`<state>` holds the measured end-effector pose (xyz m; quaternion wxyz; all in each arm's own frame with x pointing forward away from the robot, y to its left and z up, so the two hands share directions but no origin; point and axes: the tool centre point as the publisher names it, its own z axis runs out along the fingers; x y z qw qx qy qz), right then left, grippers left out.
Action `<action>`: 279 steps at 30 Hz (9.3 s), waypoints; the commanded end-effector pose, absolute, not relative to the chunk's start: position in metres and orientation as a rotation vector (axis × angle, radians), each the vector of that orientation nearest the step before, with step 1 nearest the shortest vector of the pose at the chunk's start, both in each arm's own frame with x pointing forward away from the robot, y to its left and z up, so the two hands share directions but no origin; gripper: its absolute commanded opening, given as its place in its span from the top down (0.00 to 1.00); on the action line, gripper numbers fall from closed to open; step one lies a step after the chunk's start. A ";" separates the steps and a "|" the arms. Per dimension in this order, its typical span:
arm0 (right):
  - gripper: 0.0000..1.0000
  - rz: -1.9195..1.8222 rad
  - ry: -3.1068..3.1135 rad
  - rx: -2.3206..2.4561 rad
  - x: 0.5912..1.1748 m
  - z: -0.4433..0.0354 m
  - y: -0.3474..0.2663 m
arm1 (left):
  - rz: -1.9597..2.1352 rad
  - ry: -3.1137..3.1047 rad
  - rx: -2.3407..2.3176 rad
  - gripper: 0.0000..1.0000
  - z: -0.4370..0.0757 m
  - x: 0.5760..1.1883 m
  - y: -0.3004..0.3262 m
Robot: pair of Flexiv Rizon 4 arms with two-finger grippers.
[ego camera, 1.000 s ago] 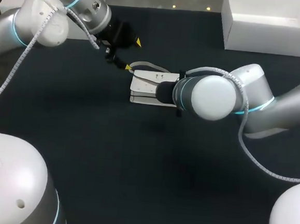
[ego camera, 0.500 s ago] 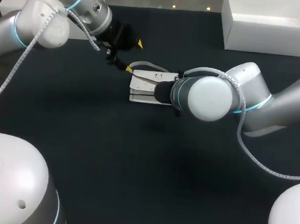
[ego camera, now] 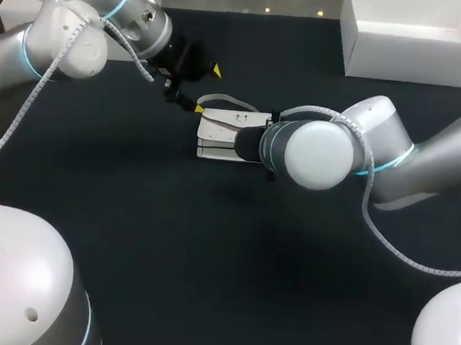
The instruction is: Pick up the bag, open it, inspect its contents, close it, and place it on the opposite side
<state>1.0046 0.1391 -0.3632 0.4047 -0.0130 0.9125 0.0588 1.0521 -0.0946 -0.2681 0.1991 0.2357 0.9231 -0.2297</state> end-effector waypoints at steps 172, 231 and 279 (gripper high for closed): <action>1.00 0.132 2.300 -0.035 1.003 -0.364 0.141 | -0.947 2.774 0.238 1.00 -0.362 1.141 -0.146; 1.00 0.132 2.459 -0.013 1.032 -0.232 0.146 | -0.962 2.795 0.129 1.00 -0.237 1.117 -0.137; 1.00 0.129 2.552 -0.011 1.058 -0.287 0.157 | -1.174 2.861 -0.016 1.00 -0.222 1.121 -0.133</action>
